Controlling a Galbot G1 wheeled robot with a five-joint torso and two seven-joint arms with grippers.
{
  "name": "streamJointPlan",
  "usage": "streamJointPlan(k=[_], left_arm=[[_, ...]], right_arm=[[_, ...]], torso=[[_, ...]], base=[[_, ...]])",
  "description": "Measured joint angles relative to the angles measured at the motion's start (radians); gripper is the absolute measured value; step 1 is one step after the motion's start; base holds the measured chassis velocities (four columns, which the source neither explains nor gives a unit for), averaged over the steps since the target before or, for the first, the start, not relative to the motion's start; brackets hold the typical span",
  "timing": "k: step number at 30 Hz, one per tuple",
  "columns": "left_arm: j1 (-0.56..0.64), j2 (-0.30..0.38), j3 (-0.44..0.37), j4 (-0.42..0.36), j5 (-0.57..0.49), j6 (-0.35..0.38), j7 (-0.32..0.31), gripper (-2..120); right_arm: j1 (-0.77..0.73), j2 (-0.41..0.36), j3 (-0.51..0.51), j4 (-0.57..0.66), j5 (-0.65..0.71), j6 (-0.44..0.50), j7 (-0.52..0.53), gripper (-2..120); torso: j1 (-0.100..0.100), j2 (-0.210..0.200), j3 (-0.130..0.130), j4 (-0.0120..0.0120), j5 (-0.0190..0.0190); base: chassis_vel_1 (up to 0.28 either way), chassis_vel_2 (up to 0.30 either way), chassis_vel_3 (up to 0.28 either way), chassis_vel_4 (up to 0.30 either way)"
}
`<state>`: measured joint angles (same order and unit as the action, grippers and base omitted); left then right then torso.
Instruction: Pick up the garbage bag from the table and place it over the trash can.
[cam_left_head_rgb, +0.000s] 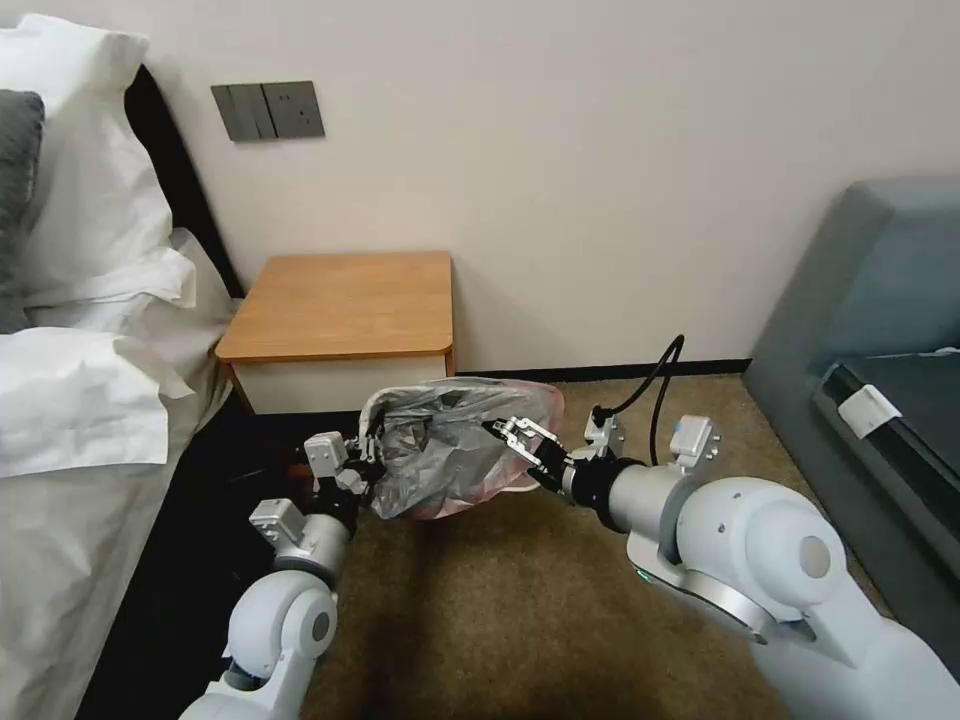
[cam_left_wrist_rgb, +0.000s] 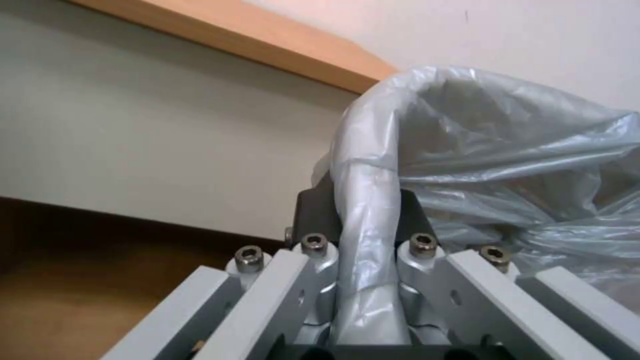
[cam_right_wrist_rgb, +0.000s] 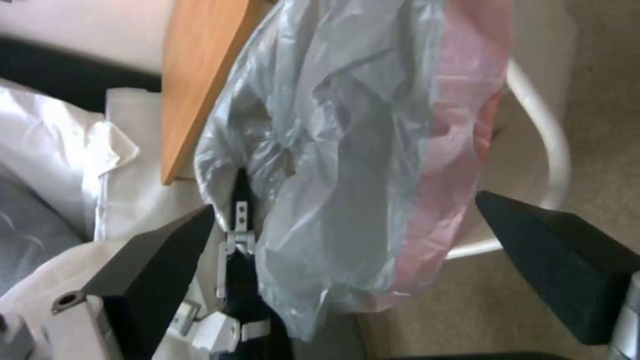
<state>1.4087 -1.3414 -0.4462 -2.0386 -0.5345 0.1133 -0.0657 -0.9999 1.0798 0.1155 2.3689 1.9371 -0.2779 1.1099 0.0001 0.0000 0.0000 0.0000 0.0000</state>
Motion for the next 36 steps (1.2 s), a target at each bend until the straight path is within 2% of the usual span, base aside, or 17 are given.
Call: streamJointPlan(k=[19,26,36], left_arm=[[0.013,-0.008,-0.007,-0.043,0.027,-0.011,0.004,6],[0.015,-0.016,-0.008,-0.053,0.014,0.001,0.004,6],[0.018,-0.015,-0.010,-0.067,0.000,0.010,0.004,6]], right_arm=[[-0.002,0.013,-0.033,-0.020,-0.078,0.002,-0.061,100],[-0.020,0.028,-0.032,-0.045,-0.126,-0.032,-0.160,100],[-0.013,0.055,-0.046,-0.075,-0.174,-0.038,-0.183,100]], torso=[[0.000,0.000,0.000,0.0000,0.0000],[0.000,0.000,0.000,0.0000,0.0001],[0.000,0.000,0.000,-0.0001,0.0000]], base=[[0.000,0.000,0.000,0.000],[0.000,0.000,0.000,0.000],[0.000,0.000,0.000,0.000]])
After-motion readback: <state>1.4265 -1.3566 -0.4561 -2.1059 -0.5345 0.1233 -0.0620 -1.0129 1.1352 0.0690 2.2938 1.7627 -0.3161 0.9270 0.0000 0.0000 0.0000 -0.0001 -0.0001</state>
